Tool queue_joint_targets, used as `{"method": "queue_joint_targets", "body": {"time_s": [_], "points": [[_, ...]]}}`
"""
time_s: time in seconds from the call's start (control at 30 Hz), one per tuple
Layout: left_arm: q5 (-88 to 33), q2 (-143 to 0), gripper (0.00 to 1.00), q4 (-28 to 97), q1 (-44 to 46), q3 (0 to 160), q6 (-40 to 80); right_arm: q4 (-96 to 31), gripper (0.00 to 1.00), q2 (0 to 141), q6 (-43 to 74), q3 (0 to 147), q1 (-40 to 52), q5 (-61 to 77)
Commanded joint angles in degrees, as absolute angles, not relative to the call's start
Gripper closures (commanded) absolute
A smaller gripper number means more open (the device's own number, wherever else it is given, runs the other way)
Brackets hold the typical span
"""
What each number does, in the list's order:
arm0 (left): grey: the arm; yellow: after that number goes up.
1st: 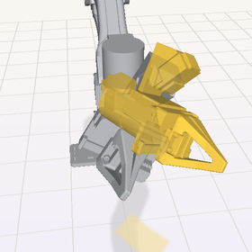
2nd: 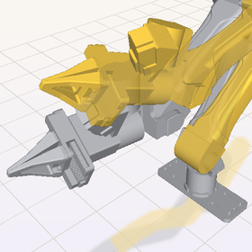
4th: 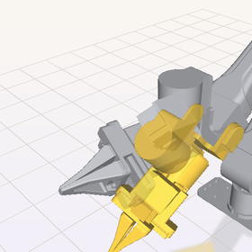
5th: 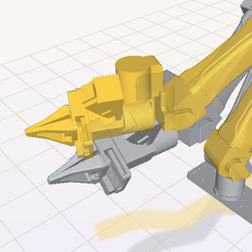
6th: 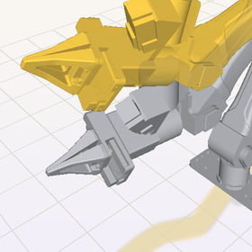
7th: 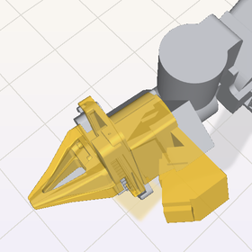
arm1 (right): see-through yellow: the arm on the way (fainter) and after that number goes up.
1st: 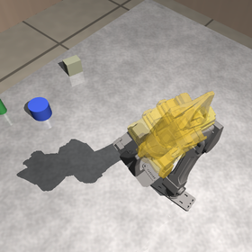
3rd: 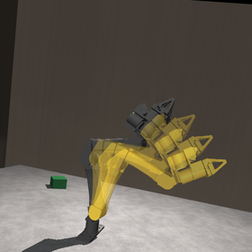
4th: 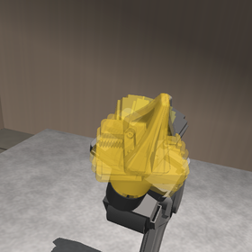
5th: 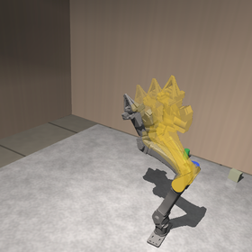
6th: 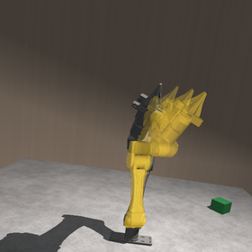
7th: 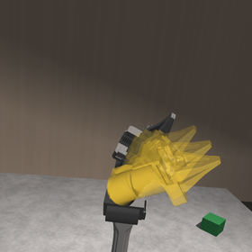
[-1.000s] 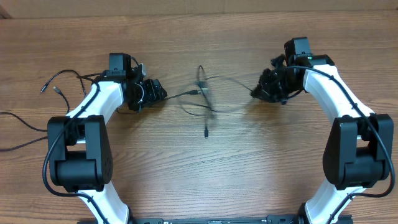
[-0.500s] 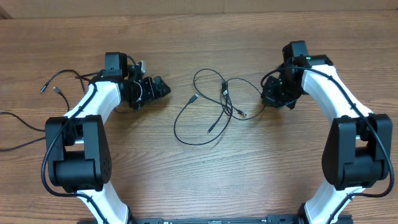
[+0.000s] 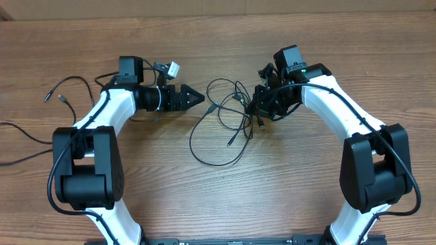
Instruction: Untangle cables
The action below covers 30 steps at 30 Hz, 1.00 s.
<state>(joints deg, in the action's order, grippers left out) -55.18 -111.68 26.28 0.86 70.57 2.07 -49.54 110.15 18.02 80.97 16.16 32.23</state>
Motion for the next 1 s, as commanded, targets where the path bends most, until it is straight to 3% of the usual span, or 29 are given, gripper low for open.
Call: {"method": "queue_joint_targets", "body": {"time_s": [0.0,0.33,0.67,0.83,0.97], "points": [[-50.83,-112.4,0.05,25.89,2.76,71.53,3.86,-47.92,0.96,109.4,19.49,81.38,15.38,34.81],[-50.39,-112.4,0.08,24.49,7.64,71.53,3.86,-42.35,0.96,109.4,12.97,81.38,10.35,67.75],[-47.92,-112.4,0.08,23.77,8.71,71.53,3.95,-43.07,0.96,109.4,12.82,81.38,7.31,75.09],[-46.02,-112.4,0.08,23.83,8.71,71.53,5.21,-44.34,0.96,109.4,0.69,81.38,7.38,82.06],[-43.24,-112.4,0.13,24.16,8.71,71.53,5.41,-44.51,0.96,109.4,-0.51,81.38,7.38,82.63]]}}
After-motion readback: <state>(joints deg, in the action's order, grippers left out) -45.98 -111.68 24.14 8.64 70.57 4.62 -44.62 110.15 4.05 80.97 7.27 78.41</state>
